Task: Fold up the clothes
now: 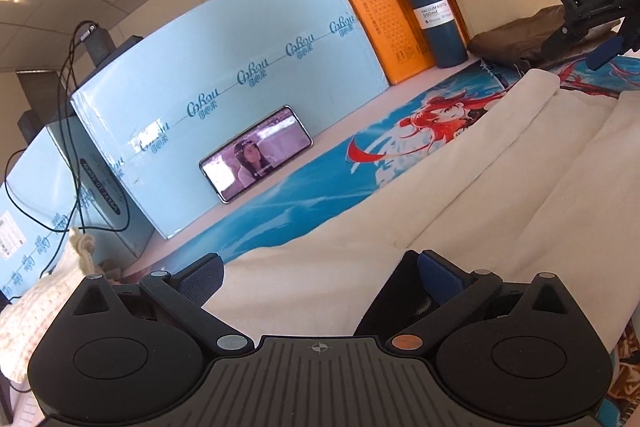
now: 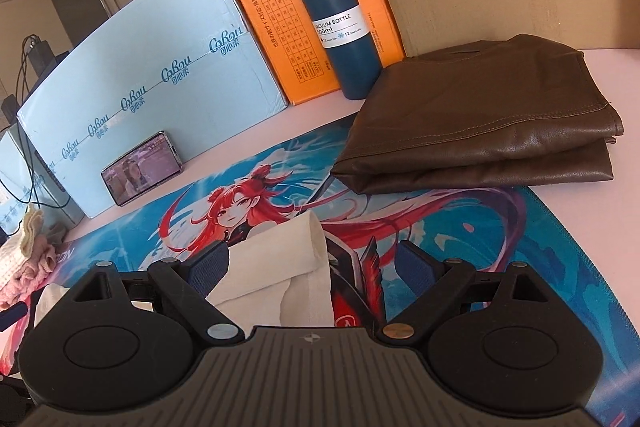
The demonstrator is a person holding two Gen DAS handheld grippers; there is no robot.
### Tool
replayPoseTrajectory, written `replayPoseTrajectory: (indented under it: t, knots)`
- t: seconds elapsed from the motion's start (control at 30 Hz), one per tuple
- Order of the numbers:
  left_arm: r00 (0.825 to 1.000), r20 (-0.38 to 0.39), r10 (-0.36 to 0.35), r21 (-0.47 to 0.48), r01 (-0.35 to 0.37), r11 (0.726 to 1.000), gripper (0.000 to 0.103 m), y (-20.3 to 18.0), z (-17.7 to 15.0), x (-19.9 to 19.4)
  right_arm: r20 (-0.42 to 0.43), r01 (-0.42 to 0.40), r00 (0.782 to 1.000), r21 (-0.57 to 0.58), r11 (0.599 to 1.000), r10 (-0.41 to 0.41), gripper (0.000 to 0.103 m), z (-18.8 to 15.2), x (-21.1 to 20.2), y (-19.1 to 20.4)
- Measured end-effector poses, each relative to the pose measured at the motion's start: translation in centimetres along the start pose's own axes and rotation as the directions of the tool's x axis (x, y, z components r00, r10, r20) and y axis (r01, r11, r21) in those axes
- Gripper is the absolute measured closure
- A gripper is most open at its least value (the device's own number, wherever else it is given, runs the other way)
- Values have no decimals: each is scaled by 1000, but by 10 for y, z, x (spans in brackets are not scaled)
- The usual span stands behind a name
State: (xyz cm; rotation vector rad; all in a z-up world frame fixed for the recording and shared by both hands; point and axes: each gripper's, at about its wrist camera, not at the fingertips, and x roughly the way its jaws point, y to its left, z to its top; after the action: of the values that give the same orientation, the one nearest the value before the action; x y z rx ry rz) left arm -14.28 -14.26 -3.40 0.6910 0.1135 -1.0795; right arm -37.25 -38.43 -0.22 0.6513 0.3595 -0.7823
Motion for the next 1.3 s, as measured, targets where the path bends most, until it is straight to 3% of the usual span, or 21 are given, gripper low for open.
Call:
replayPoseTrajectory:
  t: [0.07,0.2,0.37,0.47,0.53,0.6,0.7,0.9,1.07,1.13,1.2,1.23,1.27,1.3]
  knots:
    - [999,44,9,-15,-8,1000,0,-3,2,-12,-6,-21,1000,-10,1000,21,13,5,2,-1]
    - [982,161,-97,4,97,995,0,-23,8,-38,-23,-86,996,1,996,86,13,16,12,-7]
    - [923,246,-296,115,275,954,0,-59,16,-65,-69,-163,984,54,985,166,13,21,28,-15]
    - [889,240,-390,184,353,917,0,-76,18,-72,-63,-196,977,94,976,202,13,20,33,-20]
    - [880,217,-422,231,374,898,0,-89,17,-73,-51,-205,976,120,971,212,13,18,35,-24]
    - [877,196,-439,274,381,883,0,-100,15,-71,-47,-207,975,140,968,215,13,16,37,-28]
    - [884,192,-425,295,361,885,0,-110,14,-66,-39,-217,974,148,965,225,14,16,38,-31]
    - [872,200,-446,326,370,870,0,-126,26,-60,-63,-265,959,131,955,275,14,20,51,-27]
    - [884,179,-432,318,364,875,0,-144,49,-40,-102,-268,958,22,963,269,15,21,61,-9]
    - [889,180,-422,315,354,880,0,-150,57,-32,-113,-245,965,-49,968,238,20,19,62,0]
    - [885,177,-431,317,363,876,1,-154,62,-26,-116,-227,970,-93,969,216,37,16,62,3]
    - [880,174,-442,313,376,872,3,-155,64,-24,-118,-221,971,-110,969,208,46,15,61,4]
    - [869,164,-467,311,403,861,16,-155,65,-23,-122,-221,971,-116,968,207,55,14,61,3]
    - [856,153,-493,308,433,847,43,-154,66,-21,-127,-226,969,-113,968,212,59,14,61,3]
